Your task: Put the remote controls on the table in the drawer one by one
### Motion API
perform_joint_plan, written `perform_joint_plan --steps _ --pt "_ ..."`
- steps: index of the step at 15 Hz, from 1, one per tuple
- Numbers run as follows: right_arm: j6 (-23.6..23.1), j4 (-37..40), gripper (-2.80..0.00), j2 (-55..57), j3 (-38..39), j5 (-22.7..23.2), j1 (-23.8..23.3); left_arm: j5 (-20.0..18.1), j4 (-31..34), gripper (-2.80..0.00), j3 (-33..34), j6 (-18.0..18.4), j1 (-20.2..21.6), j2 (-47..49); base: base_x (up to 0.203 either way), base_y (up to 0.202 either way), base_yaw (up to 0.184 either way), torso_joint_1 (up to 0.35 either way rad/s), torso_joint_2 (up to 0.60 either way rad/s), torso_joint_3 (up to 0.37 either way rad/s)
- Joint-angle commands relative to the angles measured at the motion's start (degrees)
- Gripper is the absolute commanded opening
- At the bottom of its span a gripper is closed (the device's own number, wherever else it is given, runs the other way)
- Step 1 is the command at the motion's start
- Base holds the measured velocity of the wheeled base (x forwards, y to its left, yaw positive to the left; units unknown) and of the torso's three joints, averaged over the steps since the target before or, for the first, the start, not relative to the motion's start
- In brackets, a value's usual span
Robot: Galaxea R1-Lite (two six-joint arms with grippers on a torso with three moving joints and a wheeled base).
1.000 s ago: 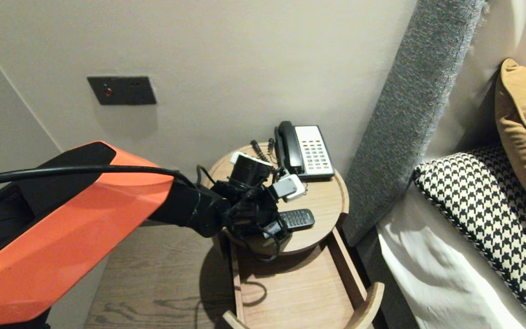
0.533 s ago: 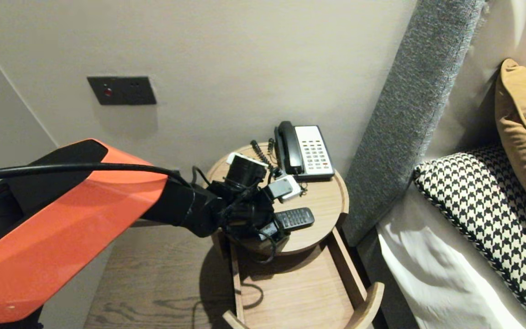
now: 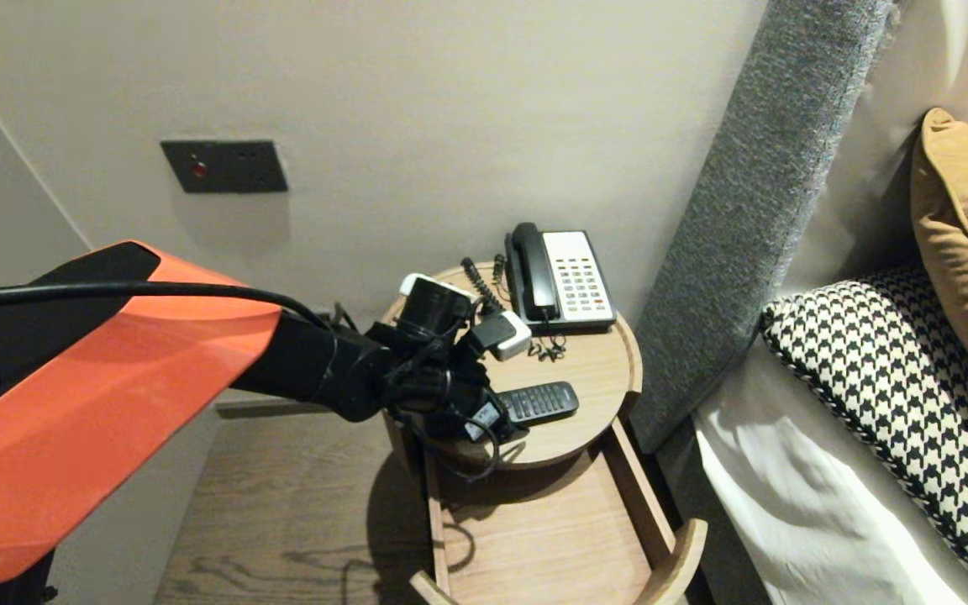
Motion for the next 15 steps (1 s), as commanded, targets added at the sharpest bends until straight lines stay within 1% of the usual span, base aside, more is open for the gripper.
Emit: perform_joint_plan --steps 1,5,8,13,15 --pt "0.0 0.0 -2.80 0.0 2.3 0.0 0.0 0.0 0.0 0.00 -0.6 0.1 0.5 0.3 0.000 0.000 0.000 0.000 0.00 0.000" --pt "0.0 0.0 -2.80 0.0 2.3 0.0 0.0 -0.7 0.7 0.00 -0.7 0.1 0.5 0.5 0.000 0.000 0.000 0.000 0.00 0.000" --pt "0.0 0.0 -2.80 0.0 2.3 0.0 0.0 -1.9 1.0 0.00 -0.7 0.0 0.5 0.7 0.000 0.000 0.000 0.000 0.00 0.000" --pt "0.0 0.0 -2.80 0.0 2.3 0.0 0.0 -2.1 1.0 0.00 -0.5 -0.1 0.8 2.1 0.000 0.000 0.000 0.000 0.00 0.000" --pt "0.0 0.0 -2.80 0.0 2.3 0.0 0.0 -3.2 1.0 0.00 -0.1 -0.2 0.8 2.2 0.000 0.000 0.000 0.000 0.00 0.000"
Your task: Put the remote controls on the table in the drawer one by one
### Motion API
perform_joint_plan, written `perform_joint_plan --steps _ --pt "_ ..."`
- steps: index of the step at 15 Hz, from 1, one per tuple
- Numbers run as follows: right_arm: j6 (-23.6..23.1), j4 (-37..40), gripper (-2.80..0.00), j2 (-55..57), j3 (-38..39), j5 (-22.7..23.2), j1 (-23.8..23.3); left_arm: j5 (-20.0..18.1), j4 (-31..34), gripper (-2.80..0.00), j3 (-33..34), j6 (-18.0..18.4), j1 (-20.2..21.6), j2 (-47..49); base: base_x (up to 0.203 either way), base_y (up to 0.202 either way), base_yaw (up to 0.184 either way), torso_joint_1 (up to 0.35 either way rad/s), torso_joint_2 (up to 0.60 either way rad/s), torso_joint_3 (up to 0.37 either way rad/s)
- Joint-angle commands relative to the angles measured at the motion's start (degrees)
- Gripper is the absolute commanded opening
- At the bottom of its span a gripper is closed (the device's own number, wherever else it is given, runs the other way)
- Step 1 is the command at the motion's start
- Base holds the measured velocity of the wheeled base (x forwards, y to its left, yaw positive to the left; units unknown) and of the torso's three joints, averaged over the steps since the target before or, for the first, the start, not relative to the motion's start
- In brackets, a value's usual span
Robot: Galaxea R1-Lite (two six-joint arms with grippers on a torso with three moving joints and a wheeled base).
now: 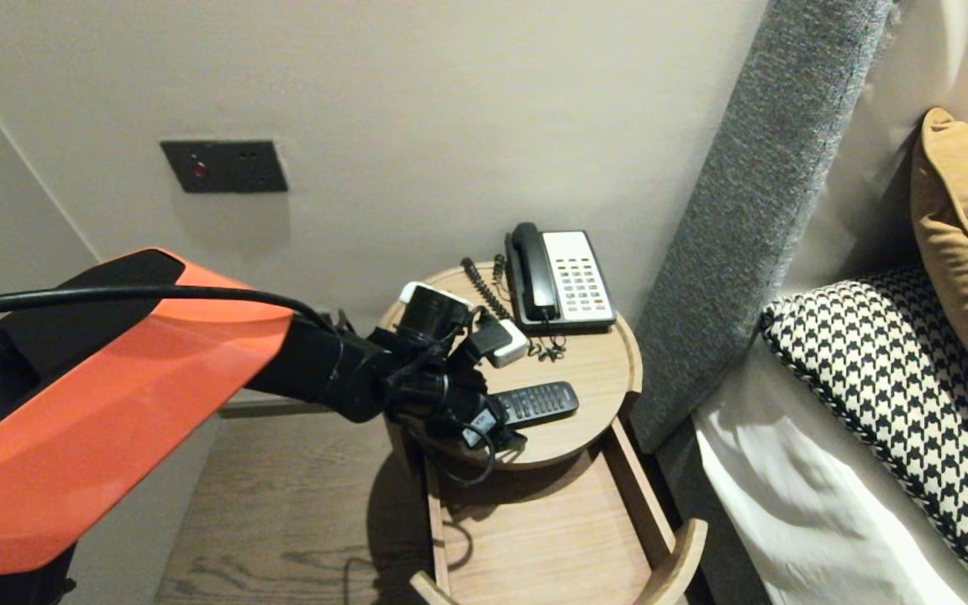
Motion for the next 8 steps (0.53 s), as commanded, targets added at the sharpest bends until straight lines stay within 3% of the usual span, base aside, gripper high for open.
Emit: perform_joint_plan --steps 1,7,8 --pt "0.0 0.0 -2.80 0.0 2.3 0.0 0.0 -0.3 -0.1 0.00 0.3 0.1 0.1 0.5 0.000 0.000 0.000 0.000 0.00 0.000" --pt "0.0 0.0 -2.80 0.1 2.3 0.0 0.0 -0.3 -0.1 0.00 0.3 0.2 0.1 0.5 0.000 0.000 0.000 0.000 0.00 0.000" --pt "0.0 0.0 -2.80 0.1 2.3 0.0 0.0 -0.3 -0.2 -2.80 0.3 0.2 0.1 0.6 0.000 0.000 0.000 0.000 0.00 0.000"
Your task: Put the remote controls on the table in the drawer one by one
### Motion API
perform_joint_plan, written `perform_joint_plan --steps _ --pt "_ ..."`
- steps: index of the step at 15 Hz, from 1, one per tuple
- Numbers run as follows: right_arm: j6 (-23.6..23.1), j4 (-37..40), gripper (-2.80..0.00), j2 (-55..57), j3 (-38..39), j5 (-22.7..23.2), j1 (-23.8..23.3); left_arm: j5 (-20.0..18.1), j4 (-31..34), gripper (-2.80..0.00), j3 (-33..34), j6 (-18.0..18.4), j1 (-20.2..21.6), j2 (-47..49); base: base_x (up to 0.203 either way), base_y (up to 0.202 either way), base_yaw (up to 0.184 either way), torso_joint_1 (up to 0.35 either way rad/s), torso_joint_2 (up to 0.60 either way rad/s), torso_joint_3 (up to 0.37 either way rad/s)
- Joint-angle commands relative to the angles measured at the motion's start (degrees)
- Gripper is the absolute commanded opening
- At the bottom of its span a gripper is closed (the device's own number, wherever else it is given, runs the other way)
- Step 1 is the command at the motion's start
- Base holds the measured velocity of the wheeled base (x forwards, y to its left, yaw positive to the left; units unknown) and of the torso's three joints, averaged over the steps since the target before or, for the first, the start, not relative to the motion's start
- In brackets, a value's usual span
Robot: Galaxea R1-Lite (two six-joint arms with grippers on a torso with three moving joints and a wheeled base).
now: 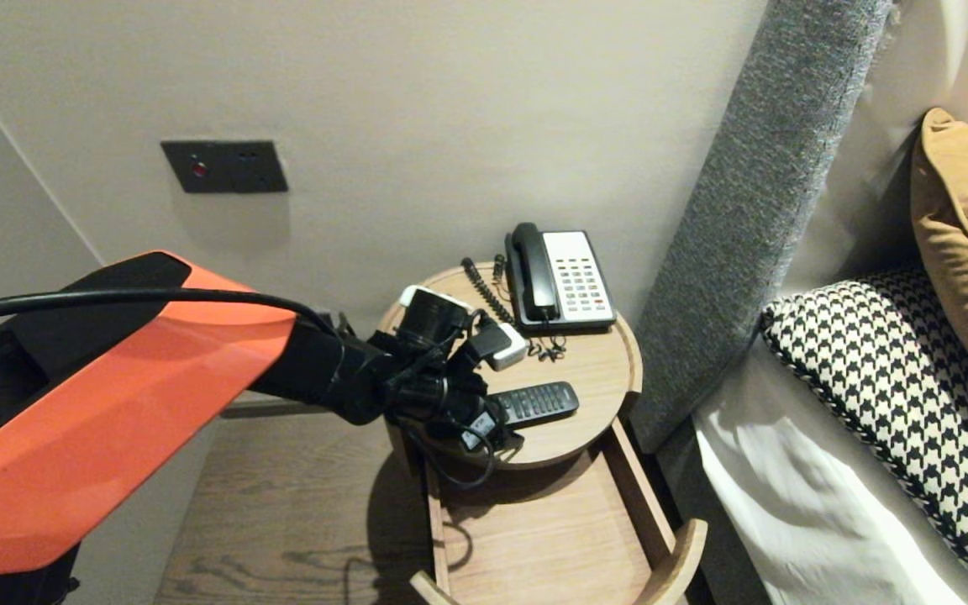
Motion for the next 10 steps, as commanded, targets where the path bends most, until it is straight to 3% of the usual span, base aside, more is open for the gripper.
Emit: perform_joint_plan --steps 1,10 --pt "0.0 0.0 -2.80 0.0 2.3 0.0 0.0 -0.1 -0.1 -2.80 0.0 0.0 0.0 0.2 0.000 0.000 0.000 0.000 0.00 0.000" --pt "0.0 0.0 -2.80 0.0 2.3 0.0 0.0 0.0 -0.2 -2.80 2.4 -0.2 0.3 -2.0 0.000 0.000 0.000 0.000 0.00 0.000"
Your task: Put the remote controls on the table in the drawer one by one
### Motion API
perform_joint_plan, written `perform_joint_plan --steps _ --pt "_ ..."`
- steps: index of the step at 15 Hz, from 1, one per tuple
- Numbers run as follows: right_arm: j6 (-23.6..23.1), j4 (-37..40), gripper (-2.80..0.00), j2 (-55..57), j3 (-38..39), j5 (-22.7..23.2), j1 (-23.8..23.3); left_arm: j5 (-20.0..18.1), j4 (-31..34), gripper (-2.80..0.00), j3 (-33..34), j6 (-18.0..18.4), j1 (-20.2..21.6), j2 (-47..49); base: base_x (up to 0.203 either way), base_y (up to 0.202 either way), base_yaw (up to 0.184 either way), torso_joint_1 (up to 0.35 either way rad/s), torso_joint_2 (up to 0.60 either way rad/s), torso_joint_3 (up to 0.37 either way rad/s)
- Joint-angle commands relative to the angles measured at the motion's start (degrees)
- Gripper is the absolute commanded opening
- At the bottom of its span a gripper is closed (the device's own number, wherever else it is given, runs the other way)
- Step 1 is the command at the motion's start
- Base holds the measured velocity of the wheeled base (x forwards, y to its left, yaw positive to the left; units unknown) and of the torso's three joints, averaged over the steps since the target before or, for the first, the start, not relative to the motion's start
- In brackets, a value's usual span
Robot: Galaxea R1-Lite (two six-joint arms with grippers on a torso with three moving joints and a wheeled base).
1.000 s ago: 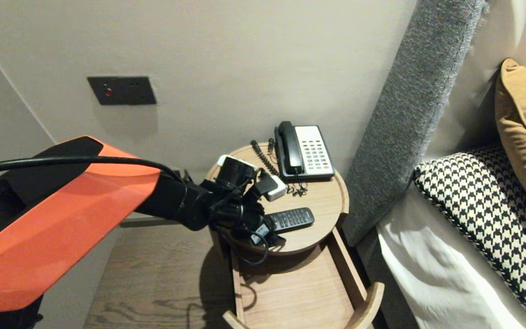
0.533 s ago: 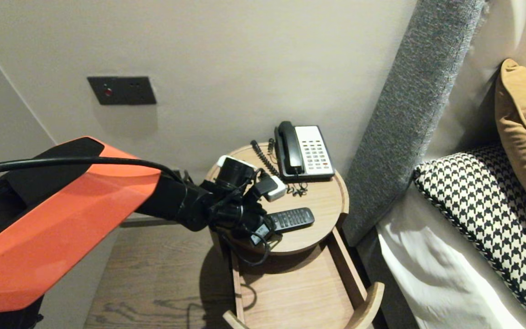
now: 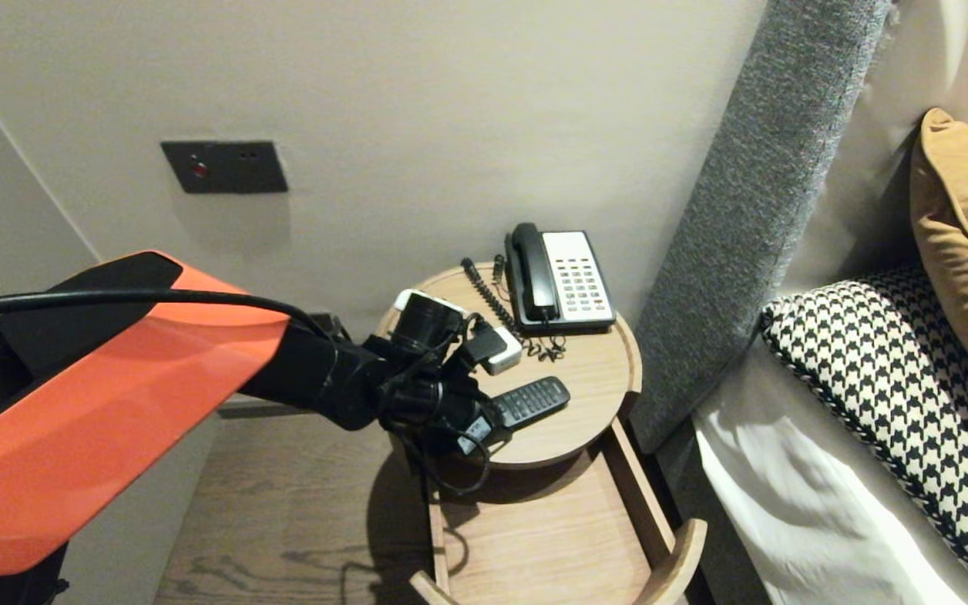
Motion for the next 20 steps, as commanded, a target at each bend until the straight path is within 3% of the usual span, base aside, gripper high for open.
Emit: perform_joint_plan --steps 1,6,12,20 --pt "0.0 -0.1 -2.80 0.1 2.3 0.0 0.0 0.0 0.0 -2.80 0.1 0.1 -0.1 -1.4 0.000 0.000 0.000 0.000 0.00 0.000" --pt "0.0 -0.1 -2.80 0.0 2.3 0.0 0.0 -0.1 0.0 -2.80 4.2 -1.7 -1.3 -7.5 0.000 0.000 0.000 0.000 0.00 0.000" --pt "0.0 -0.1 -2.80 0.0 2.3 0.0 0.0 0.5 -0.5 -2.80 11.9 -3.9 -6.3 -14.5 0.000 0.000 0.000 0.000 0.00 0.000" --pt "0.0 -0.1 -2.80 0.0 2.3 0.0 0.0 7.4 -1.7 -2.80 15.8 -5.0 -13.9 -12.4 0.000 0.000 0.000 0.000 0.00 0.000"
